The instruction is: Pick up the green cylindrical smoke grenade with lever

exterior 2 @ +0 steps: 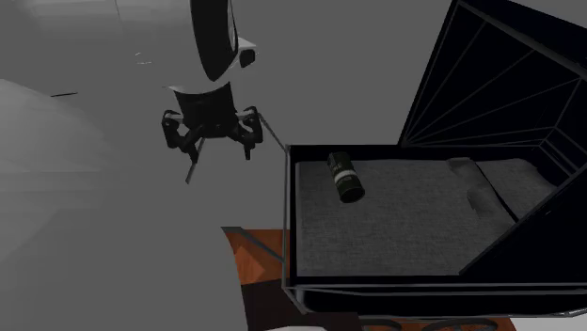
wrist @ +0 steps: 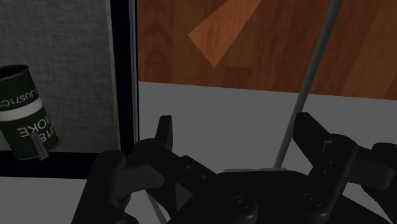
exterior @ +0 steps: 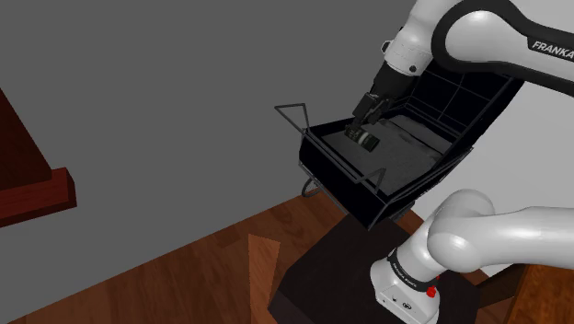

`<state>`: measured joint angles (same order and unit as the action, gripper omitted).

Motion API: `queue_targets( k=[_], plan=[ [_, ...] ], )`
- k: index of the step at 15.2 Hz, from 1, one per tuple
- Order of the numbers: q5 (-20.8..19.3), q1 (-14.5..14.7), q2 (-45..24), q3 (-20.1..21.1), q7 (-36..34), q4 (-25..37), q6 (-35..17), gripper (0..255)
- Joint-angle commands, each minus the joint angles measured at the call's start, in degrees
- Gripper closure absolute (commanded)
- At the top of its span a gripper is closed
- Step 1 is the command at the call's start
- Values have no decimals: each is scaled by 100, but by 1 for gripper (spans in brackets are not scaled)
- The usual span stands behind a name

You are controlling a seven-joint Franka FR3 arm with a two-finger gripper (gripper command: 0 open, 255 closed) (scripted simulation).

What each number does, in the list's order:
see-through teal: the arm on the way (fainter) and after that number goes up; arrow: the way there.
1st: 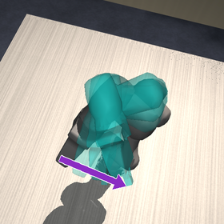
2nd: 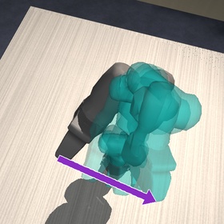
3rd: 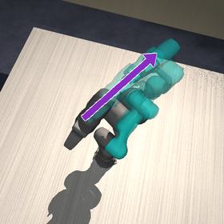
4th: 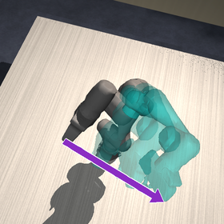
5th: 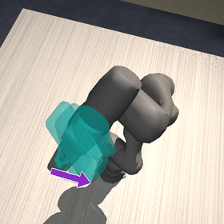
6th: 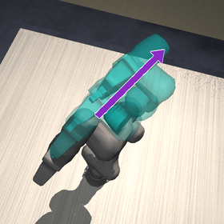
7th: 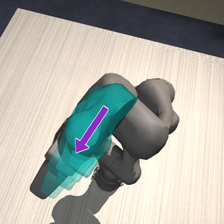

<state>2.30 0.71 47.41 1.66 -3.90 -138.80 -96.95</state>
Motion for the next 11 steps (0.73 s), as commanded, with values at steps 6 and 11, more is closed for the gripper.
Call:
queue_targets(
  k=[6,11],
  plan=[
    [-405,-258,-341,-454,487,-240,-518,0],
    [-781,-508,-847,-916,947,-324,-1078,0]
  ],
)
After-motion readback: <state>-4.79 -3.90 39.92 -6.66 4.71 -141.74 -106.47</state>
